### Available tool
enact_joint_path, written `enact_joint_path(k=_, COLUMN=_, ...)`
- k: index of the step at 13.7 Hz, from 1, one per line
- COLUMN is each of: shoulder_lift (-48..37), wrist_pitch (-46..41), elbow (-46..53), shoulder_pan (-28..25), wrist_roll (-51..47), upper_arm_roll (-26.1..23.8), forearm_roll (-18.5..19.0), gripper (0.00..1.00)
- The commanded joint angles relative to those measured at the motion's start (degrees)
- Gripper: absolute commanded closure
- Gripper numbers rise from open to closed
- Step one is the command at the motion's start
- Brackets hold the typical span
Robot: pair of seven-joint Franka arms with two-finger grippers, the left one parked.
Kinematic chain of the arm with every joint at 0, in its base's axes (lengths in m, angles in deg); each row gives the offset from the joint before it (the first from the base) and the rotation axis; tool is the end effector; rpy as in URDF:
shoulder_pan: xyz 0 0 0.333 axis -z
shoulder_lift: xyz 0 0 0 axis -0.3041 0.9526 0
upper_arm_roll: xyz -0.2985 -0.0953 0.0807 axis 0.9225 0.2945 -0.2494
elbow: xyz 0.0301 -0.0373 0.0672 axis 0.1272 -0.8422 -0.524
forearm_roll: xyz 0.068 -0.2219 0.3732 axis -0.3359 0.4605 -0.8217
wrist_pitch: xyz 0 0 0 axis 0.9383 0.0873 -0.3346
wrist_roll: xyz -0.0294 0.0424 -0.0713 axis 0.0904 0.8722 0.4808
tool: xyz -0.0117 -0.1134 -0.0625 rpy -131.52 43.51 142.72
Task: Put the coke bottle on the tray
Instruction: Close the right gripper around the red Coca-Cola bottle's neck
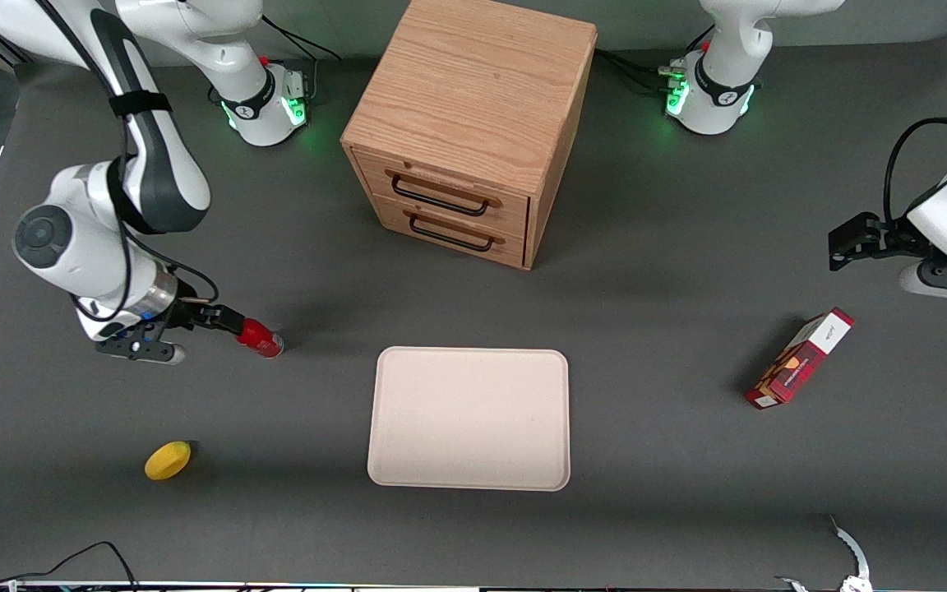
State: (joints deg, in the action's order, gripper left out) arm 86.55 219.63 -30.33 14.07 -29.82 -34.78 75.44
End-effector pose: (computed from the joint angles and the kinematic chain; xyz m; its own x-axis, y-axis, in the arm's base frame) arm 0.6161 0.0621 0.2959 0.9860 -0.1658 0.0164 -0.1651 -0.9856 -0.0359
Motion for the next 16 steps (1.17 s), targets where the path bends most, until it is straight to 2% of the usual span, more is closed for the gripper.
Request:
enact_joint_path(k=1, shoulder_lift=-0.36, wrist_pitch=4.26, elbow=-2.97, shoulder_pan=-0.24, wrist_roll=-1.12, upper_arm_roll=-0.17, forearm_roll=-1.3, gripper=0.0)
enact_joint_path(k=3, shoulder_lift=-0.53, wrist_pitch=5.06, elbow=-4.12, shoulder_pan=-0.24, wrist_roll=-1.12, upper_arm_roll=-0.17, forearm_roll=-1.3, gripper=0.0)
enact_joint_path(k=6, shoulder_lift=-1.41, wrist_pitch=5.15, elbow=-5.79, shoulder_pan=-0.24, wrist_roll=-1.12, upper_arm_roll=-0.17, forearm_roll=-1.3, gripper=0.13)
enact_joint_path(k=7, shoulder_lift=-1.41, wrist_pitch=5.15, elbow=-5.96, shoulder_pan=-0.24, wrist_roll=-1.03, upper_arm_roll=-0.17, forearm_roll=-1.3, gripper=0.27)
enact_joint_path(k=8, shoulder_lift=-1.41, wrist_pitch=5.15, elbow=-5.96, shoulder_pan=-0.24, wrist_roll=-1.03, upper_arm_roll=-0.17, forearm_roll=-1.3, gripper=0.51)
enact_joint_path(k=10, shoulder_lift=-1.41, wrist_pitch=5.15, elbow=-5.88, shoulder_pan=-0.24, wrist_roll=-1.03, upper_arm_roll=-0.17, forearm_roll=-1.21, gripper=0.93)
enact_joint_path(k=11, shoulder_lift=-1.41, wrist_pitch=5.06, elbow=-5.79, shoulder_pan=-0.24, wrist_roll=-1.03, upper_arm_roll=-0.61, forearm_roll=-1.3, gripper=1.0)
enact_joint_path(k=15, shoulder_lift=-1.58, wrist_pitch=4.27, elbow=-3.95, shoulder_pan=-0.24, wrist_roll=-1.03, upper_arm_roll=-1.32, forearm_roll=-1.21, gripper=1.0)
enact_joint_path(k=16, shoulder_lift=-2.37, wrist_pitch=1.75, elbow=-2.2, shoulder_pan=-0.15, wrist_roll=-0.59, upper_arm_roll=-1.32, forearm_roll=-1.12, gripper=1.0)
